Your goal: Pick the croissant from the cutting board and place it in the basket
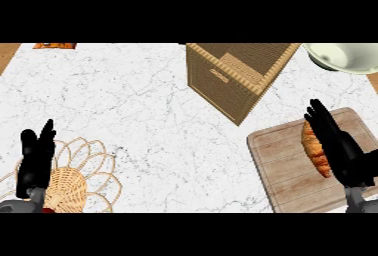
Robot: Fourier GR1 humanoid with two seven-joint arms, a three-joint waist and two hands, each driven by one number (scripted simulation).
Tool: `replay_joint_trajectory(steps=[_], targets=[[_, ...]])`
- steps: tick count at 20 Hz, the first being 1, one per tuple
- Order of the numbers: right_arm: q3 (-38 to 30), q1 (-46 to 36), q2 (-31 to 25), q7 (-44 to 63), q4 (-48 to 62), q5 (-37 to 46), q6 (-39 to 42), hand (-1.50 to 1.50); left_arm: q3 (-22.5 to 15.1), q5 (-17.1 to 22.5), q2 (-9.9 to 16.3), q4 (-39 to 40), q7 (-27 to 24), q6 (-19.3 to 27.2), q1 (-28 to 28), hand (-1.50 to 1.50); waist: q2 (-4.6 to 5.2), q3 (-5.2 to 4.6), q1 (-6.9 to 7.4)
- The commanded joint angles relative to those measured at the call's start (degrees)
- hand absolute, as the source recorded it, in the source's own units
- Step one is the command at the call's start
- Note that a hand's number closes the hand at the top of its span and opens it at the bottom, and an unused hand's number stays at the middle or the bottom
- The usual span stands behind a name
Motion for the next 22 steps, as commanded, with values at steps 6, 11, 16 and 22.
replay_joint_trajectory(steps=[6,11,16,22], targets=[[-5.6,-22.1,-11.0,-1.2,3.2,-7.0,23.6,1.5,-1.4,1.6,1.2,-6.4,-2.7,-9.3,-10.4,0.0,-0.27,0.82,4.77],[12.2,-20.4,-16.3,-15.7,-6.3,20.8,29.8,-1.5,-2.7,3.8,-1.3,-5.4,-1.1,-11.9,-11.1,0.0,-0.66,0.8,3.19],[19.4,-15.1,-5.8,-16.5,-7.3,35.7,15.1,-1.5,-0.2,5.4,-0.4,-6.4,-0.8,-13.9,-9.3,0.0,-1.5,0.7,1.13],[20.1,-27.3,-4.4,15.1,-13.6,34.8,24.5,-1.5,2.2,6.1,0.4,-2.1,-2.2,-17.0,-10.0,0.0,-1.65,0.41,0.91]])
